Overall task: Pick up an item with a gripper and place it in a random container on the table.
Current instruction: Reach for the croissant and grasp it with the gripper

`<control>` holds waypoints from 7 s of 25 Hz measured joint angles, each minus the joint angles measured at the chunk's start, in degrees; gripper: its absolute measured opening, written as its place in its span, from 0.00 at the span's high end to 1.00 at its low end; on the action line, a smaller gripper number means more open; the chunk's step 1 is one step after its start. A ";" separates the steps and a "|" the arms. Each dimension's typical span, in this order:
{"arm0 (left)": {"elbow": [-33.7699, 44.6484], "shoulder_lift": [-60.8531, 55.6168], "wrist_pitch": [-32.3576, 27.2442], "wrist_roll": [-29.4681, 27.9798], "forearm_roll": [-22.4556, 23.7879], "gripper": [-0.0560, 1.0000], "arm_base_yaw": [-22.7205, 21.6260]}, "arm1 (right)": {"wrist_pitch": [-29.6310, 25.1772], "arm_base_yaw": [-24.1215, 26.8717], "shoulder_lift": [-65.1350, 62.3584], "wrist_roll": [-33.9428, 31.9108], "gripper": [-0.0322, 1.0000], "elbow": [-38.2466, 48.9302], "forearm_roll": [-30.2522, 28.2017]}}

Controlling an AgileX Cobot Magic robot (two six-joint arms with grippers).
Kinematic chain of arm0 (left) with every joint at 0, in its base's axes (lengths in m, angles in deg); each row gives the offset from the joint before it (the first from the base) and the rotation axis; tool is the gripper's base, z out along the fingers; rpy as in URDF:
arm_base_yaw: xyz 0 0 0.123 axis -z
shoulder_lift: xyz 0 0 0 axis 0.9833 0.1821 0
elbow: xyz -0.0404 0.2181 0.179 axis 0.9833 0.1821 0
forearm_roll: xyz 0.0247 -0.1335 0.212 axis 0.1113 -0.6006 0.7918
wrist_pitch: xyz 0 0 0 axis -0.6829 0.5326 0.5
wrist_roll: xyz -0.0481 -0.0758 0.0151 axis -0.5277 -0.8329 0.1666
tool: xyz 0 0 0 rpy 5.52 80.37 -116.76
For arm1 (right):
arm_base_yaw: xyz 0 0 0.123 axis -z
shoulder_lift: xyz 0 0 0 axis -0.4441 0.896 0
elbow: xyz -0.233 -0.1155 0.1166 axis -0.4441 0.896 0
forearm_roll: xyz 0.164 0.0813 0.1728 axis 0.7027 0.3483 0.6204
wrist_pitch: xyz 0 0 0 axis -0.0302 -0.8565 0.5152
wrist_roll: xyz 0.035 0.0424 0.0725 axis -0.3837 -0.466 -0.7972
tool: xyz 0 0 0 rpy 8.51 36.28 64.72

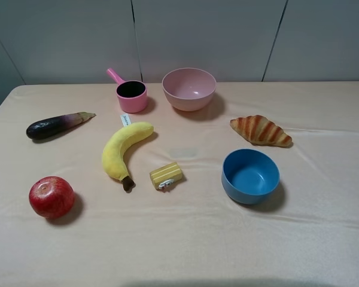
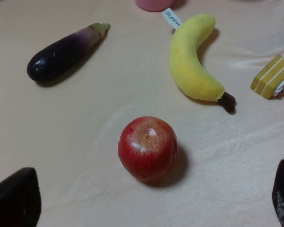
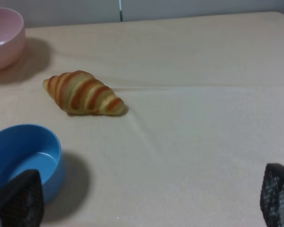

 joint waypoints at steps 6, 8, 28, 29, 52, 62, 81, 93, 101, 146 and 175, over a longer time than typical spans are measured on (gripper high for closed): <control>0.00 0.00 0.00 0.00 0.00 0.01 0.00 | 0.00 0.00 0.00 0.00 0.30 0.00 0.00; 0.00 0.00 0.00 0.00 0.00 0.01 0.00 | 0.00 0.00 0.00 0.00 0.30 0.00 0.00; 0.00 0.00 0.00 0.00 0.00 0.01 0.00 | 0.00 0.00 0.00 0.00 0.30 0.00 0.00; 0.00 0.00 0.00 0.00 0.00 0.01 0.00 | 0.00 0.00 0.00 0.00 0.30 0.00 0.00; 0.00 0.00 0.00 0.00 0.00 0.01 0.00 | 1.37 0.00 13.73 1.43 0.30 -4.16 0.64; 0.00 0.00 0.00 0.00 0.00 0.01 0.00 | 5.73 0.00 31.72 3.40 0.30 -11.86 0.64; 0.00 0.00 0.00 0.00 0.00 0.01 0.00 | 10.89 0.00 70.65 12.94 0.30 -27.46 0.64; 0.00 0.00 0.00 0.00 0.00 0.01 0.00 | 13.66 0.00 86.55 26.01 0.30 -35.51 3.16; 0.00 0.00 0.00 0.00 0.00 0.01 0.00 | 14.13 0.00 95.86 37.34 0.30 -41.44 7.98; 0.00 0.00 0.00 0.00 0.00 0.01 0.00 | 19.76 -7.90 121.74 43.87 0.30 -49.29 15.03; 0.00 0.00 0.00 0.00 0.00 0.01 0.00 | 20.98 -7.96 123.57 43.87 0.50 -49.29 15.82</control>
